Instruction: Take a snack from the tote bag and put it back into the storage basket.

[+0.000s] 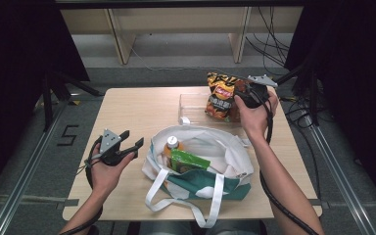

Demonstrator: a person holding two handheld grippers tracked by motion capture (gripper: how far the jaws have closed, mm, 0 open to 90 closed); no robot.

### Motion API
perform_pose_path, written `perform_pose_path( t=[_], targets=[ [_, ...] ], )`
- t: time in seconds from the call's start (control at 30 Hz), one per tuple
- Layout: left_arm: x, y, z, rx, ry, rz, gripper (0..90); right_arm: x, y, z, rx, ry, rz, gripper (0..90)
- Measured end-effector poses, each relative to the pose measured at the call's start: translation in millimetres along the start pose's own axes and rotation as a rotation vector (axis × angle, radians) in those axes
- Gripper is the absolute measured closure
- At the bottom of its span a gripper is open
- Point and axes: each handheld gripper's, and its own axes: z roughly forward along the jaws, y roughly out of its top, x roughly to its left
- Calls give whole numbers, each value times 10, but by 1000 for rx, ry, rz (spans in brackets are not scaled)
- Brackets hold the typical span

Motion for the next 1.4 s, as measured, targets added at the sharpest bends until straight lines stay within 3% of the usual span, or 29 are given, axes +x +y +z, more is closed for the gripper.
perform_pose_path(
  t=[0.3, 0.8, 1.13, 1.37, 1.4],
  targets=[
    [-7, -1, 3, 2, -2, 1, 377, -10, 4, 14, 35, 4, 12, 394],
    [-8, 0, 3, 3, -3, 2, 377, -29, 13, 33, 90, 22, -15, 397],
    [-10, 2, 3, 3, -3, 3, 377, -41, -9, 54, 122, 27, 11, 397],
    [-9, 1, 5, 4, -3, 3, 377, -52, -36, 83, 129, 30, -9, 396],
    [-8, 1, 5, 5, -3, 4, 377, -38, -43, 88, 128, 28, 7, 396]
  ],
)
